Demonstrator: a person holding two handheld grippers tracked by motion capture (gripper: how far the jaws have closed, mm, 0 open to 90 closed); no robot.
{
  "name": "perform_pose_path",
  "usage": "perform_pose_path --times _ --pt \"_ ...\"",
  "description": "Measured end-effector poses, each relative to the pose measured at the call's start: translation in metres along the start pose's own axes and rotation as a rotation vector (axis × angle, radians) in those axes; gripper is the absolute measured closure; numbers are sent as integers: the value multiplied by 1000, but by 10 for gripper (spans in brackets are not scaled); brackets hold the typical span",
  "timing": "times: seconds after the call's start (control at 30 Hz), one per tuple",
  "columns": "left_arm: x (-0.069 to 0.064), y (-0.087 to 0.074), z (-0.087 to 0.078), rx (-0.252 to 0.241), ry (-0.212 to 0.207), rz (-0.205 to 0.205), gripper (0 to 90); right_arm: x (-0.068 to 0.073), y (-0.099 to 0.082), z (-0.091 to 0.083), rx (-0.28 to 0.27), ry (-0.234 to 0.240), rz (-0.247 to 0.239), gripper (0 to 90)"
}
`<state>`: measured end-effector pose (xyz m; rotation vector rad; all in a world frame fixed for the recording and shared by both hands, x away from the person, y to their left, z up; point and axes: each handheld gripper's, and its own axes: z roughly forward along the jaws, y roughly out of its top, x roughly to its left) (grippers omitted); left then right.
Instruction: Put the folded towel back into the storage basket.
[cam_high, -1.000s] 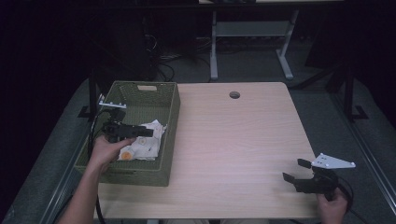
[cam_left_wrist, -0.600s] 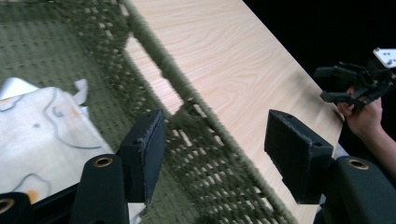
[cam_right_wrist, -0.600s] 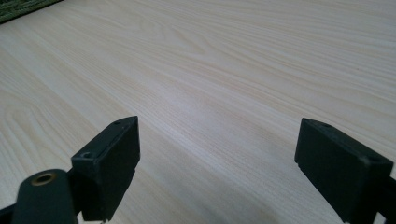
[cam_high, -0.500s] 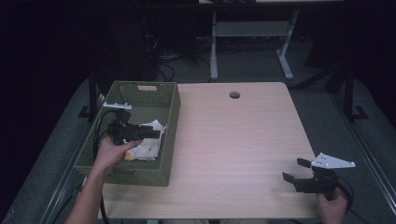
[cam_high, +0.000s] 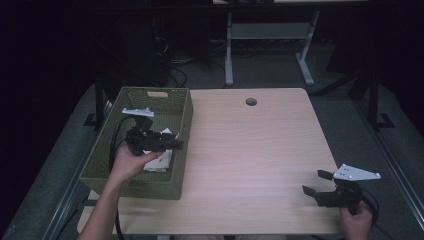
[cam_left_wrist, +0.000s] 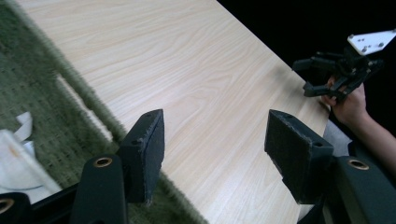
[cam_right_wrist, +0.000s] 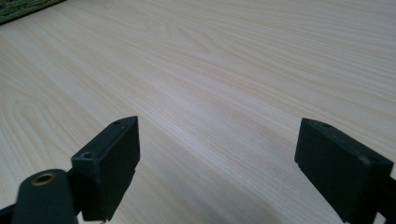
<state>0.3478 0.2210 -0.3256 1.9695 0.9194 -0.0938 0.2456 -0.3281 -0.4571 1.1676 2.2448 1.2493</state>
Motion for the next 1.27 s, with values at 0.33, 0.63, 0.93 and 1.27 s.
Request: perform_pose_path --times 0.33,0.63,0.93,1.27 --pt "-25 7 23 20 -31 54 381 0 0 -1 -4 2 -8 135" --pt "-51 8 48 33 -62 107 380 -1 -1 -2 -8 -2 -1 135" --pt "-85 -4 81 89 -71 197 370 -2 -1 -1 0 -4 4 135" --pt "-104 -14 104 105 -123 247 334 -1 -1 4 22 -6 -4 135"
